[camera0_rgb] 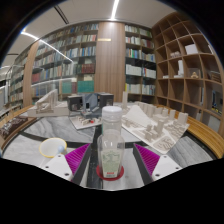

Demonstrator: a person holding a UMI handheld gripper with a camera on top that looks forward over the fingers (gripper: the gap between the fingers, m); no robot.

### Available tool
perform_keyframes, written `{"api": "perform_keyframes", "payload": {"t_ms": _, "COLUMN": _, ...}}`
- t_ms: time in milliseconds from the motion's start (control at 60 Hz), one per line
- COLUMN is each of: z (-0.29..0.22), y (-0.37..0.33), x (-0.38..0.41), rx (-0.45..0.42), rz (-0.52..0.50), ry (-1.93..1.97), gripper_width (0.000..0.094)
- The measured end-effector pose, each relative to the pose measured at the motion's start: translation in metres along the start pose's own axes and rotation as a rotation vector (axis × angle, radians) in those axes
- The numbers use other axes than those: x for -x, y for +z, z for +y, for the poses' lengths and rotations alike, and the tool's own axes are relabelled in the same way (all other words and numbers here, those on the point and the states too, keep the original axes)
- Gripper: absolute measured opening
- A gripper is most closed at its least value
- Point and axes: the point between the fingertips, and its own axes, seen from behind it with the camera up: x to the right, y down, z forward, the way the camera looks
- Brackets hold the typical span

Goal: Pour water

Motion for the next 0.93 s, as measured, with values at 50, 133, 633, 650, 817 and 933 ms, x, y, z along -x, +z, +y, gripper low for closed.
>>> {"api": "perform_keyframes", "payload": {"t_ms": 50, "z": -0.004, "y": -0.024, "x": 0.003, "rx": 0.009, "rz": 0.015, "ry": 0.011, "gripper_width": 0.0866}}
{"api": "perform_keyframes", "payload": {"t_ms": 133, "z": -0.005, "y": -0.070, "x": 0.014, "rx": 0.035, "rz": 0.026, "ry": 0.028, "gripper_width": 0.0857}}
{"api": "perform_keyframes", "payload": {"t_ms": 633, "z": 0.037, "y": -0.306, "x": 0.081, "rx": 0.113, "rz": -0.005, "ry": 0.000, "gripper_width": 0.0860}}
{"api": "perform_keyframes", "payload": {"t_ms": 650, "z": 0.039, "y": -0.308, "x": 0.081, "rx": 0.114, "rz": -0.002, "ry": 0.000, "gripper_width": 0.0859}}
{"api": "perform_keyframes", "payload": {"t_ms": 817, "z": 0.039, "y": -0.329, "x": 0.079, "rx": 0.097, "rz": 0.020, "ry": -0.051, "gripper_width": 0.0859}}
{"api": "perform_keyframes", "payload": {"t_ms": 933, "z": 0.038, "y": -0.335, "x": 0.077, "rx": 0.086, "rz": 0.031, "ry": -0.055, "gripper_width": 0.0856}}
